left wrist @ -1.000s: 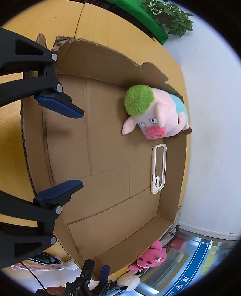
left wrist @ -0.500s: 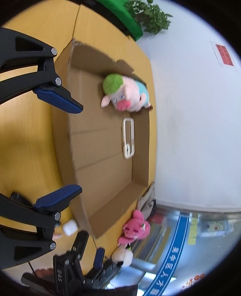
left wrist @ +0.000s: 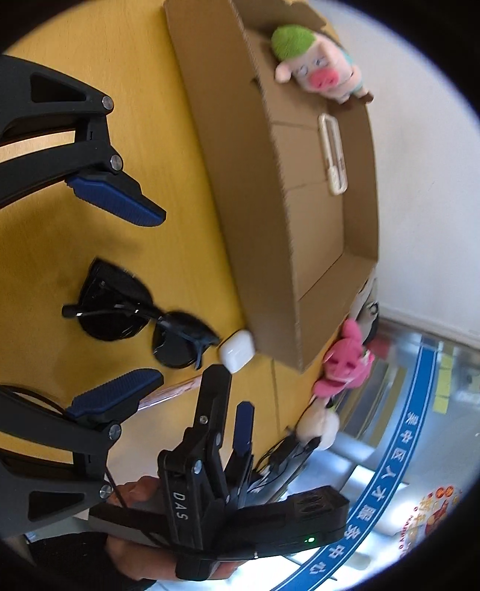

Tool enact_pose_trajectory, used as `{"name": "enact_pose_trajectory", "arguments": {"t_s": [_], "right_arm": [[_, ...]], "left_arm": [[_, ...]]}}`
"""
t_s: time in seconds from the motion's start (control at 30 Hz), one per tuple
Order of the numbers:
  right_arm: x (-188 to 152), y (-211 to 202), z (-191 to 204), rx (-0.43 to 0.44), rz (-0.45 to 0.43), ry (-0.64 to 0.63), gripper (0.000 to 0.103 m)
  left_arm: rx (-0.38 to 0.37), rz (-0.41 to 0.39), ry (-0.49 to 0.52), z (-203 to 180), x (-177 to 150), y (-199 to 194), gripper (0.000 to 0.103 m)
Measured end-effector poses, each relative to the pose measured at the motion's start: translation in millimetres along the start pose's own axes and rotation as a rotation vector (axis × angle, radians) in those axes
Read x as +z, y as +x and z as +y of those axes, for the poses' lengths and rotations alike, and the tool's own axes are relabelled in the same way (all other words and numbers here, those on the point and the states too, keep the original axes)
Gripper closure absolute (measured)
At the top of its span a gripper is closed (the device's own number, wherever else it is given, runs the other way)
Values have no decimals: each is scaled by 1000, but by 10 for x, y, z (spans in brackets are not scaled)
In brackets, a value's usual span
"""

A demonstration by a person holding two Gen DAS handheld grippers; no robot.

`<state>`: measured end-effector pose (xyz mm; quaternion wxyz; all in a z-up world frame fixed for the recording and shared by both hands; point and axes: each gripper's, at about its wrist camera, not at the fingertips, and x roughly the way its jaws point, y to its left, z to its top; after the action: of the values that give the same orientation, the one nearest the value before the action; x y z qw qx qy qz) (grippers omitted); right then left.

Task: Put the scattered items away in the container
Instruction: 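Close the right gripper on one sunglasses lens while the left gripper grips the other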

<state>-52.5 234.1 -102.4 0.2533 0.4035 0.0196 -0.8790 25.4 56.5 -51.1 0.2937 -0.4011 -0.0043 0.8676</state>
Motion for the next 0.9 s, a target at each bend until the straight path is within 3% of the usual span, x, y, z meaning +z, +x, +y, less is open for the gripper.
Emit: {"name": "enact_pose_trajectory", "arguments": {"t_s": [0.17,0.33,0.43,0.67,0.8,0.9], "right_arm": [[-123,23,-73,4,33,25,0],[-196,46,-64,19,64,14,0],[-215,62,-15,37,78,-12,0],[-240,75,218,107,116,-148,0],[-275,93,452,171,154,-307,0],[-260,117,621,203,169,-433,0]], "left_arm": [[31,86,34,-73,-81,271,25],[109,116,108,-92,-155,328,48],[103,123,131,-11,-173,274,60],[79,147,200,243,-257,95,61],[91,158,237,347,-288,15,62],[47,145,251,341,-274,-29,60]]}}
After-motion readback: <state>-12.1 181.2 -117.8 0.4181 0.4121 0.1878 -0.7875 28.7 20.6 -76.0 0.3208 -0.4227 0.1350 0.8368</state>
